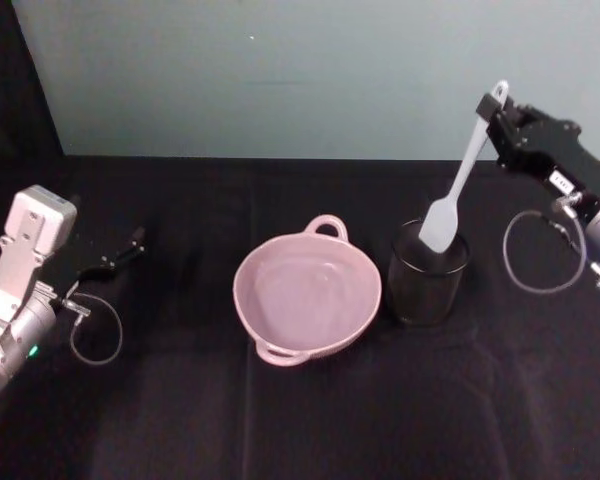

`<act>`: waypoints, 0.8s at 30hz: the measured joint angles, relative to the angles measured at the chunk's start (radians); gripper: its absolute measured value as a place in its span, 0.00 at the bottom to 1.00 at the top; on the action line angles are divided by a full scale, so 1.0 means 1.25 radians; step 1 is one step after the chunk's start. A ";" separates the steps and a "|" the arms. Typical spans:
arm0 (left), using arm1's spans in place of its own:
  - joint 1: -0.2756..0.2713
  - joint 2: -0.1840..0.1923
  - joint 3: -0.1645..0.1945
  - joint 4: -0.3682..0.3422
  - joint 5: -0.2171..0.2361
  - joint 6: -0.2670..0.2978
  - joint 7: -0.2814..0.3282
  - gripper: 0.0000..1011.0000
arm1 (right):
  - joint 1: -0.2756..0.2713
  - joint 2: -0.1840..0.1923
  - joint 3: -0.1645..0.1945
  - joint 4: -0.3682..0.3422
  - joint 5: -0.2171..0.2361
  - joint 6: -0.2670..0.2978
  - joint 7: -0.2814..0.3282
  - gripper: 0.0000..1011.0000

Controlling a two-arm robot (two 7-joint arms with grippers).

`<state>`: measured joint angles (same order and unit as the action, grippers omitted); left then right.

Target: Use the one hand to pick up the spoon and stir the clear water in the bowl.

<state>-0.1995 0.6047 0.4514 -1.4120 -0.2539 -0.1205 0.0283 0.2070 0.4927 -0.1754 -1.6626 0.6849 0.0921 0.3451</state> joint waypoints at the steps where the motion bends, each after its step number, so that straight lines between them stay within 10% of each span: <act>1: 0.000 0.000 0.000 0.000 0.000 0.000 0.000 1.00 | 0.000 0.000 0.000 0.000 0.000 0.000 0.000 0.11; 24: 0.000 0.000 0.000 0.000 0.000 0.000 0.000 1.00 | 0.042 -0.070 -0.043 0.227 0.108 -0.028 0.056 0.11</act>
<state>-0.1995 0.6047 0.4514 -1.4120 -0.2539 -0.1205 0.0283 0.2590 0.4052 -0.2289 -1.3787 0.8197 0.0565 0.4145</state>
